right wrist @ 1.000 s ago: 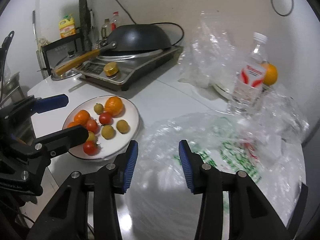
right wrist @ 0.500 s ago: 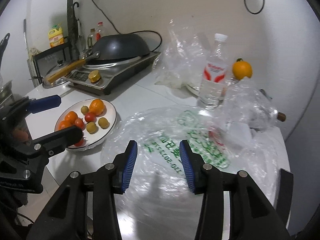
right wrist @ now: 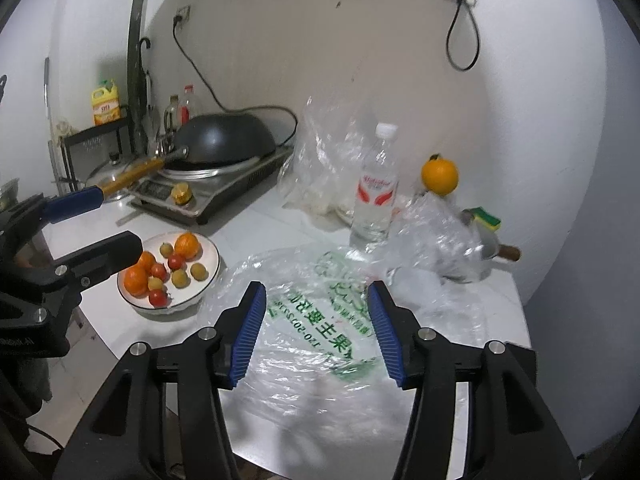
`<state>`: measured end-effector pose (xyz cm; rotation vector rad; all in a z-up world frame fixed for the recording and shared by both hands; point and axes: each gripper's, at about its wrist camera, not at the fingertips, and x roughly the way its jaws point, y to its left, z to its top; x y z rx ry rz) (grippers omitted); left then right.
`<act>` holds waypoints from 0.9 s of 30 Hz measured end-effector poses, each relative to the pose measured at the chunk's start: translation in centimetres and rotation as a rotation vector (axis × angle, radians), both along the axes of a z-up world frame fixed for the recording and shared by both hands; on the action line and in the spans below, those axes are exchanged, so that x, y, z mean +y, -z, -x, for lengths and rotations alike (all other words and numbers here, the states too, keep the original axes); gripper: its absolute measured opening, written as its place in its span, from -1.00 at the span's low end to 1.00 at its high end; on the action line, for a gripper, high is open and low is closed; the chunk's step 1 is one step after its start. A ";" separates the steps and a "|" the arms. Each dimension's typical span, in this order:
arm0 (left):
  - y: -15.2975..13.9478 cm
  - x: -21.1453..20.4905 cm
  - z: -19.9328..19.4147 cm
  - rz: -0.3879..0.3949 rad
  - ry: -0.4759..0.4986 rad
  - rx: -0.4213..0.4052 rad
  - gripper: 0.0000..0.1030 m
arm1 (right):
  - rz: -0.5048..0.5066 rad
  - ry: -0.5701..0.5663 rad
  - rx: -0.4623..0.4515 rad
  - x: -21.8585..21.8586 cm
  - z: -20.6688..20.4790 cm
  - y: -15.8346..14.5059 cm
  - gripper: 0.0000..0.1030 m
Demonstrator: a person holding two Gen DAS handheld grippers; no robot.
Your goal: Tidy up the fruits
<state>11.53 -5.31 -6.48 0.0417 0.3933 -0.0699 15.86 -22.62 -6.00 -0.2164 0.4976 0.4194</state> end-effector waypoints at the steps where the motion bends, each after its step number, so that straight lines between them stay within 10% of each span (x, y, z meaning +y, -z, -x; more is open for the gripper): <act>1: -0.4 -0.2 0.3 -0.002 0.002 -0.008 0.79 | -0.003 0.002 -0.011 -0.2 0.4 -0.5 0.09; 27: -11.2 -1.1 10.8 -0.022 -0.046 -0.257 0.79 | -0.062 0.022 -0.297 -2.7 10.6 -11.2 0.13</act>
